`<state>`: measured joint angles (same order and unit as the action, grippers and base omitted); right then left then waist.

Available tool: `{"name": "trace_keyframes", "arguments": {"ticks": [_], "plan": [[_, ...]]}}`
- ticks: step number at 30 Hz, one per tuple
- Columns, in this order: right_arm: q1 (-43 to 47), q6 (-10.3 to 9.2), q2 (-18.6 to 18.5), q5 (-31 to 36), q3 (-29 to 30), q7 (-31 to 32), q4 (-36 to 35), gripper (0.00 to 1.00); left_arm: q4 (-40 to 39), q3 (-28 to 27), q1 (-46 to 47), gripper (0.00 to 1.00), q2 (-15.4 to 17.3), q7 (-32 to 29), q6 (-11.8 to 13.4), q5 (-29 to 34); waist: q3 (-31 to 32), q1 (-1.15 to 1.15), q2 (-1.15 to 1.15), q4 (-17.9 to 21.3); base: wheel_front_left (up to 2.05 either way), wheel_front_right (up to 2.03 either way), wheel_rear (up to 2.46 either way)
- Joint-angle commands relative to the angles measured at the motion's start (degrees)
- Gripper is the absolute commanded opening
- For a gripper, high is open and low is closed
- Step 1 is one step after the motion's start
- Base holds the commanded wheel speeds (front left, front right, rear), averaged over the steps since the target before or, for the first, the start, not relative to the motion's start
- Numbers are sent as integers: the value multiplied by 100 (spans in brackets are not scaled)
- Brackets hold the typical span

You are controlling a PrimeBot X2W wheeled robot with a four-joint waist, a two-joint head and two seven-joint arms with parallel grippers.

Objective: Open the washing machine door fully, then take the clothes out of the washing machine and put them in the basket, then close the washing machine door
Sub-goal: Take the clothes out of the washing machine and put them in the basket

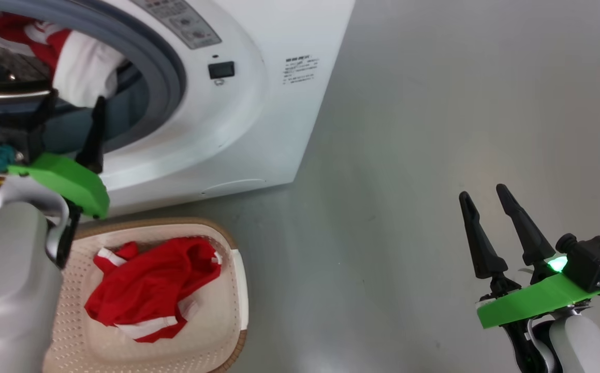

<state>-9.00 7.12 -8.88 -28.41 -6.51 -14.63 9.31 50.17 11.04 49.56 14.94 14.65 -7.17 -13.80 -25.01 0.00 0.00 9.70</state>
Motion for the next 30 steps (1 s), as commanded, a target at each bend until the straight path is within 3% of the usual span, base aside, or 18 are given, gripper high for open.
{"name": "trace_keyframes", "arguments": {"ticks": [1, 19, 20, 21, 22, 23, 30], "plan": [[-96, 36, -41, -14, -140, -37, -138, 100, 26, -57, 227, 100, 313, 35, -31, -69, -217, 0, 0, 163, 0, 0, 0], [-328, 36, 4, -3, -223, -37, -194, 100, 1217, 526, 1275, 100, 623, 35, -32, -320, -634, 0, 0, 328, 0, 0, 0], [-332, 36, 3, -1, -220, -37, -199, 100, 1238, 542, 1300, 90, 624, 35, -32, -329, -643, 0, 0, 327, 0, 0, 0], [-336, 36, 2, 2, -216, -37, -202, 100, 1253, 553, 1320, 46, 626, 35, -32, -338, -649, 0, 0, 325, 0, 0, 0], [-340, 36, 1, 3, -211, -37, -204, 100, 1267, 563, 1335, 29, 626, 35, -32, -345, -653, 0, 0, 323, 0, 0, 0], [-350, 36, -2, 8, -207, -37, -202, 100, 1288, 580, 1354, 2, 620, 35, -32, -361, -656, 0, 0, 315, 0, 0, 0], [-400, 36, -7, 21, -214, -37, -193, 100, 1041, 481, 1307, 0, 567, 35, -32, -459, -637, 0, 0, 241, 0, 0, 0]]}}
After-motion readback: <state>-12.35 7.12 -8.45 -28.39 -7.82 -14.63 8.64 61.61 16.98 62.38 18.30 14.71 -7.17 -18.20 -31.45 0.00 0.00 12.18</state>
